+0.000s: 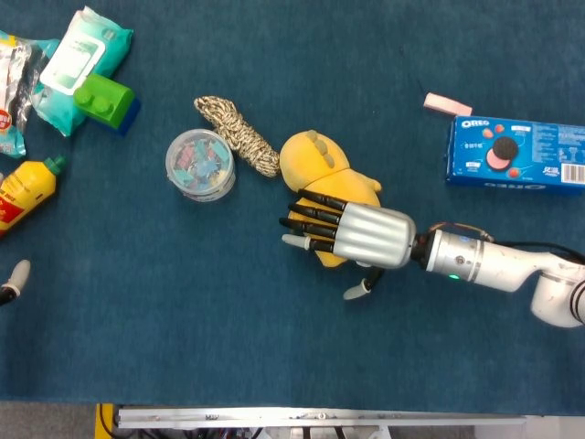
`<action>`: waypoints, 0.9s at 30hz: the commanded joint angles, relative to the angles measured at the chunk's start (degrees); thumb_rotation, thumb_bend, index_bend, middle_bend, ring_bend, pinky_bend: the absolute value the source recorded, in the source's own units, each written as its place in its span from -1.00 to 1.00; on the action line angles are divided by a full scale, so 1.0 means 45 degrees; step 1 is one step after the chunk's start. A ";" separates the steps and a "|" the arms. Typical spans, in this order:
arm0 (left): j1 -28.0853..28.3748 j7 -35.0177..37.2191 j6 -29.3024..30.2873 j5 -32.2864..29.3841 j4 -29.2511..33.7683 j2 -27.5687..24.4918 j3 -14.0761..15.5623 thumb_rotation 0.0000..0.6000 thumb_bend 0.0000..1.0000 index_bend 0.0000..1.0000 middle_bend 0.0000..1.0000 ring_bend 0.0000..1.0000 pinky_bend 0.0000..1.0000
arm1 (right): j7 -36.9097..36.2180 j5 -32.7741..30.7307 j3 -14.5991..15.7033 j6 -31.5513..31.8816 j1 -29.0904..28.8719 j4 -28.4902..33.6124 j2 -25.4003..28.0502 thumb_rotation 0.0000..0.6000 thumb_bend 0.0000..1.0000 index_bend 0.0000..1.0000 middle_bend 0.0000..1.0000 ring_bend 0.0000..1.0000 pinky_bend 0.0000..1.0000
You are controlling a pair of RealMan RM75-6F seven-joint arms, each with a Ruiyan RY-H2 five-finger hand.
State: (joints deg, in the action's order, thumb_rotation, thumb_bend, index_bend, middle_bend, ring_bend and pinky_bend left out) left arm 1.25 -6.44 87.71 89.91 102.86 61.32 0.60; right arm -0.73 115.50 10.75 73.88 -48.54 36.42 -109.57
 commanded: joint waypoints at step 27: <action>0.0064 -0.0177 -0.0105 -0.0146 0.0141 -0.0004 -0.0056 1.00 -0.48 -1.00 -1.00 -1.00 -0.90 | 0.0208 -0.0584 -0.0109 0.0260 -0.0145 0.0513 0.0201 -0.46 -1.00 -1.00 -0.94 -1.00 -1.00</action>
State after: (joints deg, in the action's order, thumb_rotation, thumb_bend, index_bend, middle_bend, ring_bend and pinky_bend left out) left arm 1.54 -7.24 87.24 89.25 103.50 61.30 0.35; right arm 0.28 112.94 10.32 75.05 -49.17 38.77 -108.65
